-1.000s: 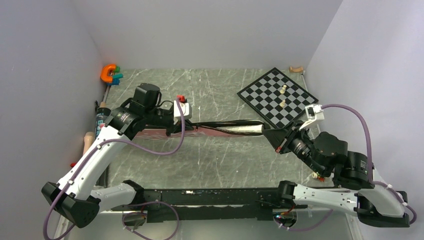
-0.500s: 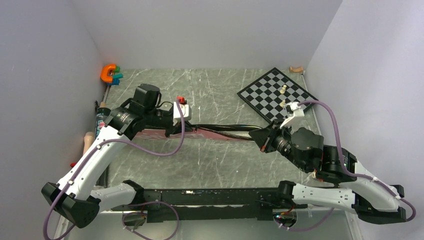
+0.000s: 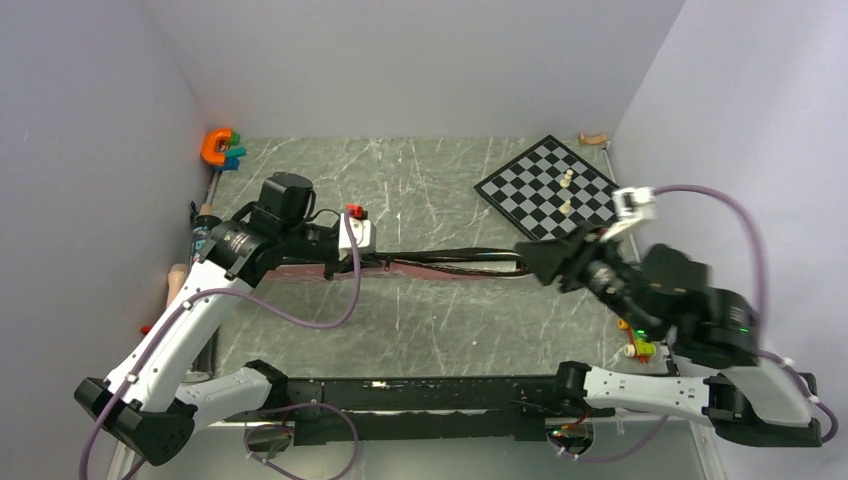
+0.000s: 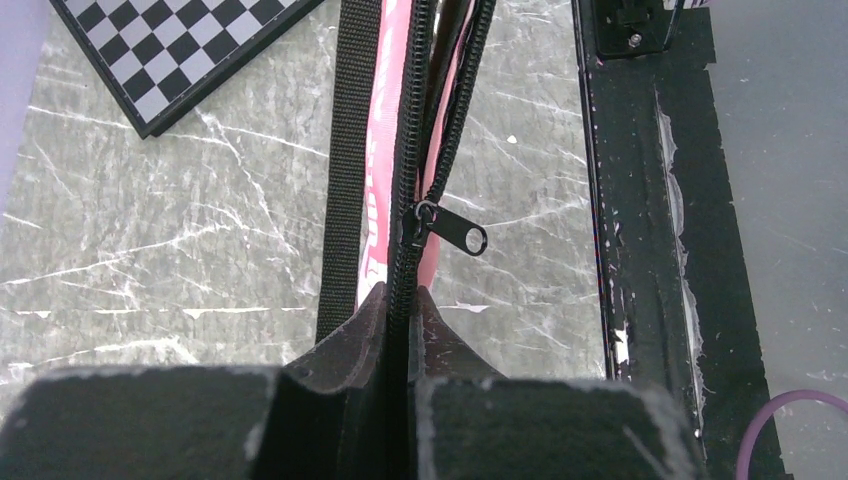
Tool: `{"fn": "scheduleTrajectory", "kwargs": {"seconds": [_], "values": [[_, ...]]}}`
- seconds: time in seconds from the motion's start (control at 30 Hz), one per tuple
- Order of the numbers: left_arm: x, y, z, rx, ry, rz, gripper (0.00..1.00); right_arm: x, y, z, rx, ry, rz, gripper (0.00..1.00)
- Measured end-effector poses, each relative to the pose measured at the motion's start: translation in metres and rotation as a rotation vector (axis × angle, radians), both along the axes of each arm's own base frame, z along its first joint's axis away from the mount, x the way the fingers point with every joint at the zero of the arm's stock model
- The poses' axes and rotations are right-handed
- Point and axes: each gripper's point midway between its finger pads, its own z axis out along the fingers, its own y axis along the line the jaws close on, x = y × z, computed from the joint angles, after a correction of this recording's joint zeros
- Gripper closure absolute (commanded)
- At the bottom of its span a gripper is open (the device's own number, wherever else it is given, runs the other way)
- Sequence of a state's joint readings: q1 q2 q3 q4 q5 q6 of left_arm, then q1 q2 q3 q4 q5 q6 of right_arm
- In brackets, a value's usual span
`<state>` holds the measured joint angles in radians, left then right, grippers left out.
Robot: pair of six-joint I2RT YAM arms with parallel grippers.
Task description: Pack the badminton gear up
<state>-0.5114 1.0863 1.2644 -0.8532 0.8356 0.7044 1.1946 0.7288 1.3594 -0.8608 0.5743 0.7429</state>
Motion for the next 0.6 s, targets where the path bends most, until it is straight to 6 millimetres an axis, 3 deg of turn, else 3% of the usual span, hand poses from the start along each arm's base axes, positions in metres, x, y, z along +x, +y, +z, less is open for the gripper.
{"fn": "scheduleTrajectory", "kwargs": {"seconds": [0.07, 0.17, 0.43, 0.5, 0.6], "values": [[-0.003, 0.001, 0.001, 0.000, -0.013, -0.010, 1.00, -0.003, -0.023, 0.021, 0.054, -0.025, -0.038, 0.32], [-0.007, 0.002, 0.000, 0.005, -0.011, -0.024, 1.00, -0.004, -0.043, 0.034, 0.091, -0.030, -0.083, 0.28], [-0.010, 0.002, -0.002, 0.012, -0.009, -0.037, 1.00, -0.004, -0.028, -0.034, -0.093, 0.081, -0.070, 0.33], [-0.010, 0.003, -0.002, 0.013, -0.011, -0.038, 1.00, -0.006, -0.025, -0.041, -0.105, 0.100, -0.050, 0.39], [-0.010, 0.003, -0.003, 0.016, -0.013, -0.039, 1.00, -0.010, -0.017, -0.047, -0.103, 0.126, -0.021, 0.56]]}}
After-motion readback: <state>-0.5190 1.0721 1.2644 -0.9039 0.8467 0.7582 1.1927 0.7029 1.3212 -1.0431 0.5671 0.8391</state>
